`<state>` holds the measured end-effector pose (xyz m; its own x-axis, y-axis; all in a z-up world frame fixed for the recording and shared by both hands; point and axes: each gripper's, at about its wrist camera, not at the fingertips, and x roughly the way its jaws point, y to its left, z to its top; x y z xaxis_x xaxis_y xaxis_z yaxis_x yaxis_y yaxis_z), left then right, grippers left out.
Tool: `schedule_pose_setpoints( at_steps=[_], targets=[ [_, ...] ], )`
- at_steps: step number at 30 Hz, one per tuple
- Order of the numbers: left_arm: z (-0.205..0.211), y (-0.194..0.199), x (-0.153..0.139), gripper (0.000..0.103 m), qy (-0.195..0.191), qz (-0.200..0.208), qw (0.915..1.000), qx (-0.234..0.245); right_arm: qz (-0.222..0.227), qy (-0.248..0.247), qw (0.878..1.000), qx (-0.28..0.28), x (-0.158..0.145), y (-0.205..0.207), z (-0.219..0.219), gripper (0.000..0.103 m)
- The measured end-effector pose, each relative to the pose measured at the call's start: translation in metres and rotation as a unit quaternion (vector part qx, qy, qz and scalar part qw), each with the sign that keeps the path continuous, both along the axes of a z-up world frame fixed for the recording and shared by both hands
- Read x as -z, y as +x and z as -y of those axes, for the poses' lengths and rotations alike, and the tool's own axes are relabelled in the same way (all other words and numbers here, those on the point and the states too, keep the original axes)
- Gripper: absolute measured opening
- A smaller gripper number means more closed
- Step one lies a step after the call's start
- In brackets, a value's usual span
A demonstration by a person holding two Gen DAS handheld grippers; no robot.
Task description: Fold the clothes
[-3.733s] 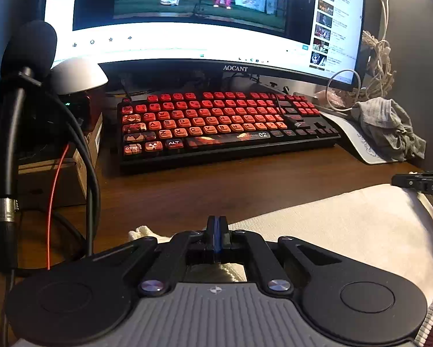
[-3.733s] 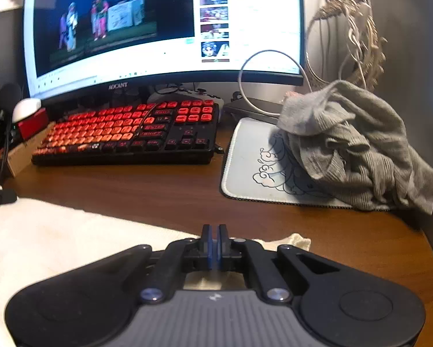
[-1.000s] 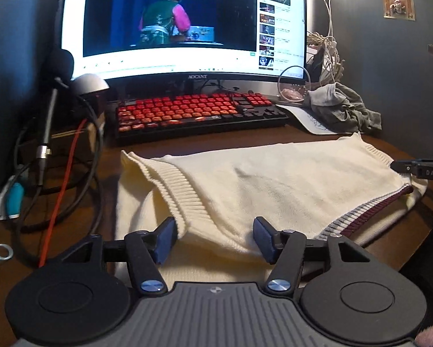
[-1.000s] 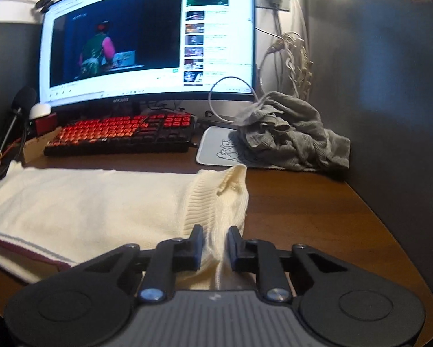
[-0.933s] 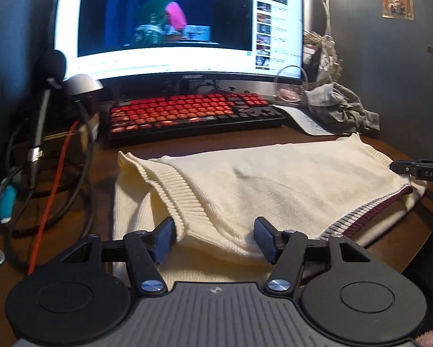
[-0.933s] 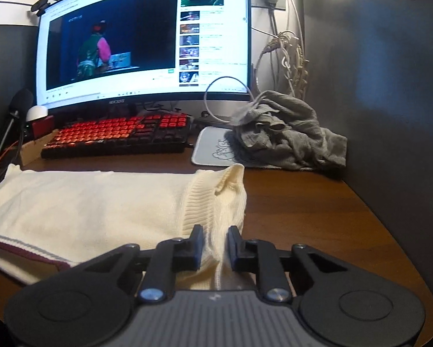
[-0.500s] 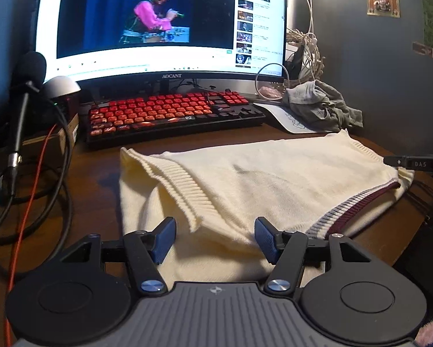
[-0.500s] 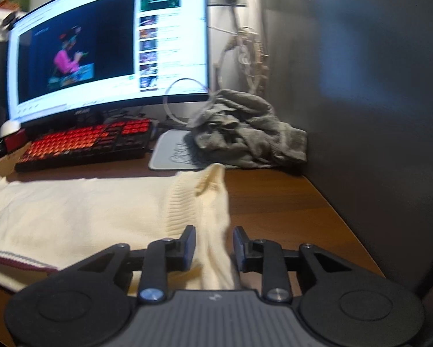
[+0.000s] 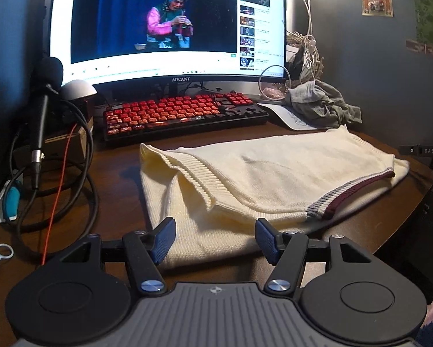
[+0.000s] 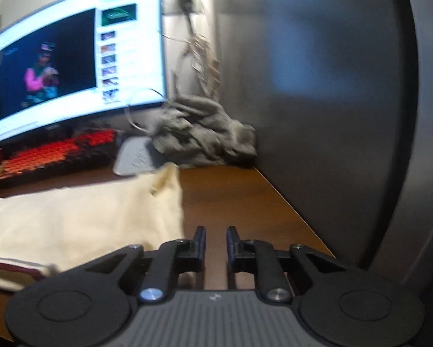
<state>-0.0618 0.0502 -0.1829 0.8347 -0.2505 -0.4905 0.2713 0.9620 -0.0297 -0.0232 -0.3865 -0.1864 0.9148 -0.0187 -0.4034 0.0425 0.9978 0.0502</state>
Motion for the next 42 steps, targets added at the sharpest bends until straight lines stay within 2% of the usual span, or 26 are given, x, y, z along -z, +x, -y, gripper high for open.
schedule_pose_setpoints(
  at_steps=[3, 9, 12, 17, 20, 22, 23, 24, 27, 31, 33, 36, 42],
  targets=[
    [-0.003, -0.002, -0.003, 0.06, -0.002, 0.001, 1.0, -0.006, 0.002, -0.029, 0.999, -0.018, -0.005, 0.009, -0.012, 0.014],
    [-0.009, -0.003, -0.008, 0.06, -0.011, 0.005, 0.9996, -0.026, -0.036, -0.014, 0.999, -0.02, 0.002, 0.043, -0.012, 0.015],
    [-0.012, -0.001, -0.012, 0.06, -0.023, 0.004, 0.9993, -0.03, -0.042, -0.028, 0.998, -0.026, 0.003, 0.05, -0.014, 0.014],
    [-0.016, 0.003, -0.016, 0.06, -0.028, 0.002, 0.9991, -0.032, -0.031, -0.005, 0.999, -0.04, -0.002, 0.05, -0.013, 0.015],
    [-0.018, 0.005, -0.018, 0.06, -0.022, -0.002, 0.9992, -0.034, -0.046, -0.041, 0.997, -0.035, 0.003, 0.056, -0.02, 0.015],
    [-0.022, 0.005, -0.019, 0.06, -0.022, -0.003, 0.999, -0.04, -0.046, -0.035, 0.998, -0.032, 0.005, 0.056, -0.018, 0.015],
    [-0.024, 0.005, -0.019, 0.06, -0.022, -0.003, 0.9988, -0.043, -0.047, -0.034, 0.998, -0.025, 0.004, 0.056, -0.016, 0.022],
    [-0.027, 0.004, -0.02, 0.06, -0.024, -0.004, 0.9987, -0.046, -0.046, -0.04, 0.998, -0.014, 0.003, 0.056, -0.017, 0.023],
    [-0.038, 0.0, -0.022, 0.059, -0.028, -0.009, 0.998, -0.055, -0.036, -0.075, 0.996, 0.015, -0.002, 0.053, -0.025, 0.022],
    [-0.052, -0.004, -0.024, 0.059, -0.035, -0.014, 0.997, -0.067, 0.006, -0.063, 0.996, -0.07, -0.023, 0.033, -0.057, 0.021],
    [-0.059, -0.007, -0.026, 0.059, -0.038, -0.017, 0.9965, -0.073, 0.021, -0.057, 0.989, -0.135, -0.031, 0.023, -0.084, 0.021],
    [-0.068, -0.013, -0.031, 0.059, -0.038, -0.013, 0.9956, -0.085, 0.031, -0.048, 0.969, -0.24, -0.037, 0.01, -0.131, 0.021],
    [-0.085, -0.018, -0.037, 0.059, -0.047, -0.013, 0.994, -0.098, 0.026, -0.047, 0.908, -0.415, -0.034, -0.006, -0.231, 0.021]
  ],
)
